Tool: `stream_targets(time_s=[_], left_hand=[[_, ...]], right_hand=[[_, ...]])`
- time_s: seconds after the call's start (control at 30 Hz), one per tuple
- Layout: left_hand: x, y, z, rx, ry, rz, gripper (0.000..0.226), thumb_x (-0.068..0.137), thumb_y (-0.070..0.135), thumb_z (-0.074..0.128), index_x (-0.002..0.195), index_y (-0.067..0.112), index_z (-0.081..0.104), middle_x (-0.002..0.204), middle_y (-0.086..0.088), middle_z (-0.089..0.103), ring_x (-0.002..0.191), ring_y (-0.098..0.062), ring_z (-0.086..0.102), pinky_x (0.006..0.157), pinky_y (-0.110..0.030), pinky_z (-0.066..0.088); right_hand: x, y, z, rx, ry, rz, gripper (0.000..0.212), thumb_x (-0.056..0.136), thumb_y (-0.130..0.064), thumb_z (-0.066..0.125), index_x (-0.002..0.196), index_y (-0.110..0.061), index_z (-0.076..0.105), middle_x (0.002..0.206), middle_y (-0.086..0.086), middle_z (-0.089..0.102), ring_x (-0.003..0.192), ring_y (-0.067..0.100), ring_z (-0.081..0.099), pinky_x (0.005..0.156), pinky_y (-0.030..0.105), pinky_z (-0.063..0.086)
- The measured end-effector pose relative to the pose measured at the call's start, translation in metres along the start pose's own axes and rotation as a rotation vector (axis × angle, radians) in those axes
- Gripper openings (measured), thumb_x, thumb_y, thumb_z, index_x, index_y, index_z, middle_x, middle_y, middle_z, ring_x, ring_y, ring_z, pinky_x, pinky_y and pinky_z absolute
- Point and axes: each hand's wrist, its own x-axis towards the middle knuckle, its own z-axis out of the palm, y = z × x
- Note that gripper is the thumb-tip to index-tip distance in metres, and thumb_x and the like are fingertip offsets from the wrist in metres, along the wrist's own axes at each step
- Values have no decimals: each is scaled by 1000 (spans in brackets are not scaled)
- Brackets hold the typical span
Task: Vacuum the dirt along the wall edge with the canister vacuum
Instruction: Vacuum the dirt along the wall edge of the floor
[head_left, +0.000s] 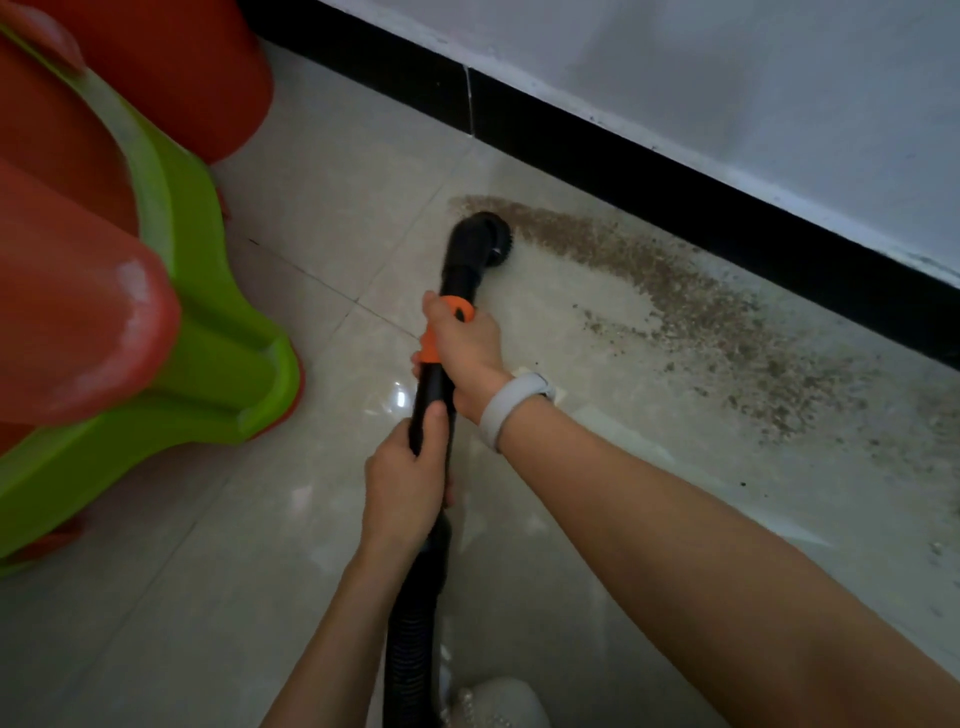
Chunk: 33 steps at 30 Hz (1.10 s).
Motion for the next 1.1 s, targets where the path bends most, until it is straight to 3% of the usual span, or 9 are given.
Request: stream_targets(time_s=[0.13, 0.27, 0.4, 0.57, 0.63, 0.87, 1.1], left_hand=[[23, 0, -13, 8, 87, -26, 49, 93, 50, 38, 69, 12, 56, 54, -10, 62, 44, -17, 59, 47, -26, 44], [43, 6, -16, -19, 51, -61, 58, 93, 53, 34, 72, 5, 59, 57, -15, 62, 50, -27, 61, 54, -38, 52], [58, 18, -12, -47, -20, -72, 60, 92, 55, 35, 72, 4, 59, 59, -16, 61, 51, -28, 60, 57, -44, 54], [58, 28, -1, -50, -90, -66, 55, 94, 53, 37, 71, 7, 57, 62, -19, 62, 57, -32, 62, 64, -47, 55], [53, 29, 2, -53, -116, -68, 54, 94, 53, 37, 73, 6, 57, 59, -17, 61, 55, -31, 60, 63, -45, 54], [37, 33, 13, -9, -180, -62, 53, 94, 52, 37, 76, 7, 56, 61, -16, 60, 52, -27, 58, 59, -41, 53], [17, 36, 31, 17, -261, -24, 48, 94, 51, 39, 72, 10, 53, 59, -14, 58, 47, -22, 55, 51, -32, 47]], right_hand=[[15, -6, 34, -70, -106, 39, 26, 89, -27, 62, 96, -6, 49, 63, 8, 50, 33, 12, 50, 37, 22, 44], [29, -14, 47, -133, -157, 62, 26, 91, -27, 60, 81, -7, 46, 62, 8, 50, 41, 19, 52, 41, 25, 46], [41, -29, 46, -120, -120, 46, 29, 91, -28, 60, 75, -8, 45, 57, 8, 49, 39, 18, 51, 40, 25, 45], [45, -34, 29, -71, -64, 50, 27, 89, -30, 61, 87, -7, 47, 67, 10, 51, 33, 14, 52, 38, 23, 45], [45, -33, 23, -49, -50, 50, 29, 88, -31, 62, 93, -6, 48, 67, 10, 51, 32, 14, 52, 39, 23, 45], [35, -33, -5, -8, -3, 61, 28, 88, -33, 62, 82, -12, 45, 67, 9, 53, 35, 14, 53, 41, 25, 47], [22, -35, -45, 48, 70, 58, 28, 90, -33, 60, 89, -9, 46, 65, 8, 51, 40, 17, 53, 43, 26, 47]])
